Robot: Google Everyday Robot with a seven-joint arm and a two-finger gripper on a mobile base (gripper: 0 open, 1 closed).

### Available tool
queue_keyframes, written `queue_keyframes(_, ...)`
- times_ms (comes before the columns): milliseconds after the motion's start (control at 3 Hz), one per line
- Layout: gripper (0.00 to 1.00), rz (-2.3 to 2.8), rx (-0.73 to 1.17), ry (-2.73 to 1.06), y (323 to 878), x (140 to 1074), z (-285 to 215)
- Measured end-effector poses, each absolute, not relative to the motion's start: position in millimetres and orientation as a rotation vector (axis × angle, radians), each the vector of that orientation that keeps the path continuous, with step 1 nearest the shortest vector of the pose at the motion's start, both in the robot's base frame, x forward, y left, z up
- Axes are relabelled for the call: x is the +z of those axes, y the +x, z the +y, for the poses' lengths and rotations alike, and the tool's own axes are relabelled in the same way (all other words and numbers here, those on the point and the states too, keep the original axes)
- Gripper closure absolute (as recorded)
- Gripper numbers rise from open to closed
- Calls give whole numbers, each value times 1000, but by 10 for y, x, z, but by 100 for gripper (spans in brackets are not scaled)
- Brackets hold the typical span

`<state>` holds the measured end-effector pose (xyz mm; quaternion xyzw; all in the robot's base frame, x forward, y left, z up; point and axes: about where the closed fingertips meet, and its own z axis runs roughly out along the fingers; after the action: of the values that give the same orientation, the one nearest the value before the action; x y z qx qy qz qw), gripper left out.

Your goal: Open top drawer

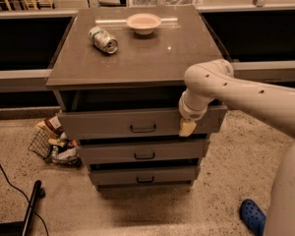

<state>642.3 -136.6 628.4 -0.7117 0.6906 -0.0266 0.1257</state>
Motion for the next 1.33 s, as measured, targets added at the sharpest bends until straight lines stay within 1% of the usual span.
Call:
queue_keyframes(667, 89, 2013, -70, -2069, 6382, 6343, -1377)
queue_keyframes(1000, 85, 2009, 1, -2064, 6177, 6350, -1421)
queue_keyframes(1333, 62, 2011, 6, -2061, 6168, 6347, -1429)
